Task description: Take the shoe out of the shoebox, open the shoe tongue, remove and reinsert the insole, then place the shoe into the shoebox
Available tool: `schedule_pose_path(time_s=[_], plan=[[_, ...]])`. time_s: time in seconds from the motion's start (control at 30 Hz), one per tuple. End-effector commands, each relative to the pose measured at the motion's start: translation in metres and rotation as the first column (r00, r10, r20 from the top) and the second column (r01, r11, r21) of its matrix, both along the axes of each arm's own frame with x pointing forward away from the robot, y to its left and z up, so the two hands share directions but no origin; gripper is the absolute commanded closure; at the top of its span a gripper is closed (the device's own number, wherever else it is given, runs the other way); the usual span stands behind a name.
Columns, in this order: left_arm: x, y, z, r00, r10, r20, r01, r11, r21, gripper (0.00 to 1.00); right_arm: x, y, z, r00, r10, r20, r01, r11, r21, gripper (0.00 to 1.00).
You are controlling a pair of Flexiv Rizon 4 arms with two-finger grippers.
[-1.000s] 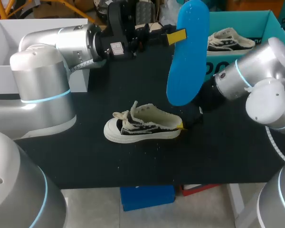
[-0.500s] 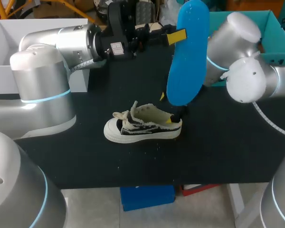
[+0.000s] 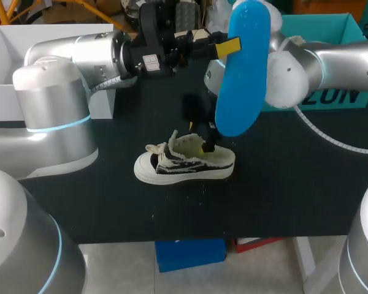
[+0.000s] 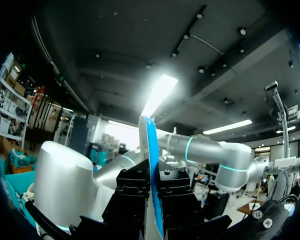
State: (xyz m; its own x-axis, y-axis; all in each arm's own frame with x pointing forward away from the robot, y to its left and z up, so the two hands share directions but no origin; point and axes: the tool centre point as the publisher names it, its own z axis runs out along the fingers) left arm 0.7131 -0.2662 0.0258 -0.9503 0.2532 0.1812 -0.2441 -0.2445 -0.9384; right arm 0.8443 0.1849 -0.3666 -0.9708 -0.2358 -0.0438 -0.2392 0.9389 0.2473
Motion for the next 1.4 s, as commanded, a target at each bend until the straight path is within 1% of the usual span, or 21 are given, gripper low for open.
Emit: schedule_pose_path(time_s=[0.03, 0.27, 0.47, 0.5, 0.57, 0.63, 0.67, 0.7, 0.77, 0.8, 0.83, 1.4], plan=[[0.0, 0.0, -0.001, 1.0, -0.001, 0.002, 0.001, 1.0, 0.001, 1.0, 0.005, 0.012, -0.003, 0.999, -0.002, 0.034, 0.008, 0.982, -0.186, 0.15], [0.0, 0.0, -0.001, 1.0, -0.001, 0.002, 0.001, 1.0, 0.001, 1.0, 0.005, 0.021, -0.007, 1.0, 0.006, 0.022, -0.002, 0.982, -0.189, 0.13], [0.0, 0.0, -0.001, 1.0, -0.001, 0.002, 0.001, 1.0, 0.001, 1.0, 0.002, 0.026, -0.012, 1.0, 0.004, 0.014, -0.002, 0.982, -0.187, 0.14], [0.0, 0.0, -0.001, 1.0, -0.001, 0.002, 0.001, 1.0, 0.001, 1.0, 0.001, 0.026, -0.013, 1.0, 0.004, 0.013, -0.002, 0.983, -0.186, 0.16], [0.0, 0.0, -0.001, 1.0, -0.001, 0.002, 0.001, 1.0, 0.001, 1.0, 0.001, 0.027, -0.015, 1.0, 0.006, 0.01, -0.004, 0.983, -0.183, 0.16], [0.0, 0.0, -0.001, 1.0, -0.001, 0.002, 0.001, 1.0, 0.001, 1.0, 0.0, 0.029, -0.016, 1.0, 0.007, 0.009, -0.005, 0.984, -0.18, 0.2], [0.0, 0.0, -0.001, 1.0, -0.001, 0.002, 0.001, 1.0, 0.001, 1.0, 0.0, 0.029, -0.017, 1.0, 0.007, 0.009, -0.006, 0.984, -0.179, 0.29], [0.0, 0.0, -0.001, 1.0, -0.001, 0.002, 0.001, 1.0, 0.001, 1.0, 0.0, 0.03, -0.018, 1.0, 0.008, 0.009, -0.006, 0.984, -0.179, 0.46], [0.0, 0.0, -0.001, 1.0, -0.001, 0.002, 0.001, 1.0, 0.001, 1.0, 0.0, 0.03, -0.021, 1.0, 0.009, 0.011, -0.007, 0.984, -0.18, 0.74], [0.0, 0.0, -0.001, 1.0, -0.001, 0.002, 0.001, 1.0, 0.001, 1.0, 0.0, 0.029, -0.024, 1.0, 0.009, 0.011, -0.007, 0.983, -0.181, 0.83], [0.0, 0.0, -0.001, 1.0, -0.001, 0.002, 0.001, 1.0, 0.001, 1.0, 0.0, 0.029, -0.024, 1.0, 0.009, 0.011, -0.007, 0.983, -0.181, 1.0], [0.0, 0.0, -0.001, 1.0, -0.001, 0.002, 0.001, 1.0, 0.001, 1.0, 0.0, 0.029, -0.024, 1.0, 0.009, 0.011, -0.007, 0.983, -0.181, 1.0]])
